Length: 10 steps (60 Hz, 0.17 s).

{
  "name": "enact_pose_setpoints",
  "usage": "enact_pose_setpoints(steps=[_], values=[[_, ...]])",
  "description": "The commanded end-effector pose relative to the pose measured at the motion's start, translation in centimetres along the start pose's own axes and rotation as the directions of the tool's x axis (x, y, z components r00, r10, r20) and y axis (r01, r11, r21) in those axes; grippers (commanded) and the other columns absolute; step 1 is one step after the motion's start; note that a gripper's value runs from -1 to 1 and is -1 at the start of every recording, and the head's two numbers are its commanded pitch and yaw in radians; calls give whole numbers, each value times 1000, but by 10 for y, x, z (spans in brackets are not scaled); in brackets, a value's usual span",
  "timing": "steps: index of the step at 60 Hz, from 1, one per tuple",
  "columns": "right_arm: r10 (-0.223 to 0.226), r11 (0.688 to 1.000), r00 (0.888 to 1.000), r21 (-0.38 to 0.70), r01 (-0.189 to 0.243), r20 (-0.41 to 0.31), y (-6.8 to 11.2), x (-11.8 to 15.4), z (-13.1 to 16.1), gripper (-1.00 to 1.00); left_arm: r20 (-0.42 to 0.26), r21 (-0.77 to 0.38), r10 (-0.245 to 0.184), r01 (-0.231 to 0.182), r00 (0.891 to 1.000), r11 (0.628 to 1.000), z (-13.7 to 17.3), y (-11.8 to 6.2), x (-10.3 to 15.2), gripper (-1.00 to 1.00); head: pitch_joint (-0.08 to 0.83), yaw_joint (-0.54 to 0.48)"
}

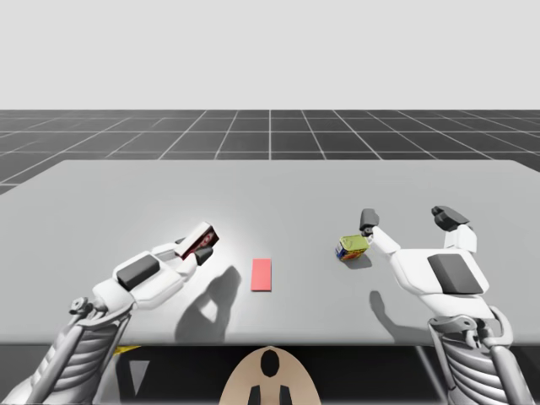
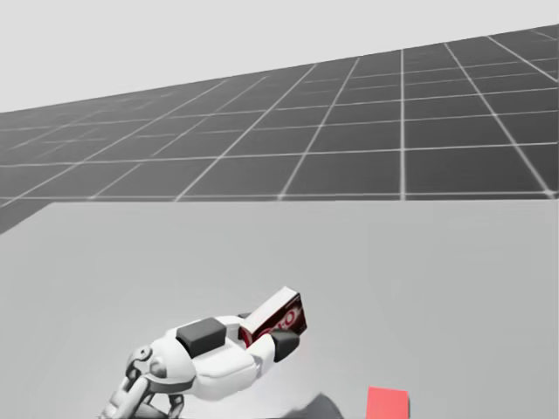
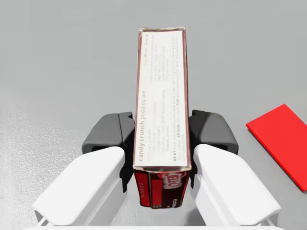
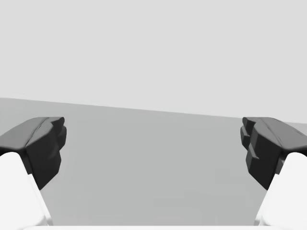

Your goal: Look at the card. If it is red, pick the object on the left. If it is green, pick the object on the right.

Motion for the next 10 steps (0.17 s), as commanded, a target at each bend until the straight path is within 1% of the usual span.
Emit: enact_pose_setpoints(steps=[1,2,5,6,8,10], values=[[0,1000,1000,14,0,5,-1,-1,1,-1000,132,28,-65,62,989,998,22,-2,59,1000,314,299],[0,1000,1000,19,0,5,-1,-1,1,-1000,158,40,-82,76,984,996,27,-3,69,1000,312,299],[-1,1000,1000,21,1,4,-2,-2,1,-1000,191,51,-96,88,977,995,32,-4,81,1000,311,300],[-7,1000,1000,25,7,1,-2,-1,1,-1000,226,69,-116,102,967,992,37,-5,92,1000,310,299],[-5,1000,1000,27,5,2,-2,-1,2,-1000,257,91,-135,115,957,989,41,-6,101,1000,310,299],[1,999,1000,32,-1,5,-1,-2,2,-1000,319,117,-161,130,934,985,50,-10,116,1000,308,300]])
